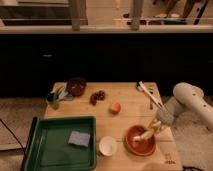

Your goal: Place banana in red bowl

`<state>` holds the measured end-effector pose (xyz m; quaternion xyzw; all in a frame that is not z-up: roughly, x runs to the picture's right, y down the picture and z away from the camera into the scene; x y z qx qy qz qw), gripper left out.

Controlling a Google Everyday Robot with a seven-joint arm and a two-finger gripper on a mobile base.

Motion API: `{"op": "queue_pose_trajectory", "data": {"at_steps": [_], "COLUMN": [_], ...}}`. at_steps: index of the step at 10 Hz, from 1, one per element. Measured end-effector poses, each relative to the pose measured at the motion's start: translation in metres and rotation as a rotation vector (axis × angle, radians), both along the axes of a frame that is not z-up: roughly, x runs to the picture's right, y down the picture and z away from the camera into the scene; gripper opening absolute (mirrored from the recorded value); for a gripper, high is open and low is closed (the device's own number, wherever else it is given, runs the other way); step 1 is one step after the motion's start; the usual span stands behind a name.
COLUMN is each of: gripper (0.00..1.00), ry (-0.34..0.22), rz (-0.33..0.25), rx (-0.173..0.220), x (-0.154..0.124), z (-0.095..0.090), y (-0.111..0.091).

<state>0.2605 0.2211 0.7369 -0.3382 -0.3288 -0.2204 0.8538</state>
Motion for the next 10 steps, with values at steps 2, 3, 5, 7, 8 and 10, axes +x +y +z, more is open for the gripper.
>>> {"op": "queue_pose_trajectory", "data": {"at_steps": [2, 3, 5, 7, 8, 10], "gripper": [0.71, 0.78, 0.80, 0.80, 0.80, 0.80], "ry": [-0.021, -0.034, -0.052, -0.064, -0.066, -0.066], "rz": [-0.027, -0.039, -0.054, -0.062, -0.062, -0.049], "rx": [0.010, 0.016, 0.016, 0.008, 0.005, 0.004], "x": [-0.009, -0.014, -0.022, -0.026, -0.026, -0.023], "z": [-0.012, -0.016, -0.019, -0.018, -0.017, -0.014], "y": [0.007, 0.010, 0.014, 0.017, 0.018, 0.015]}}
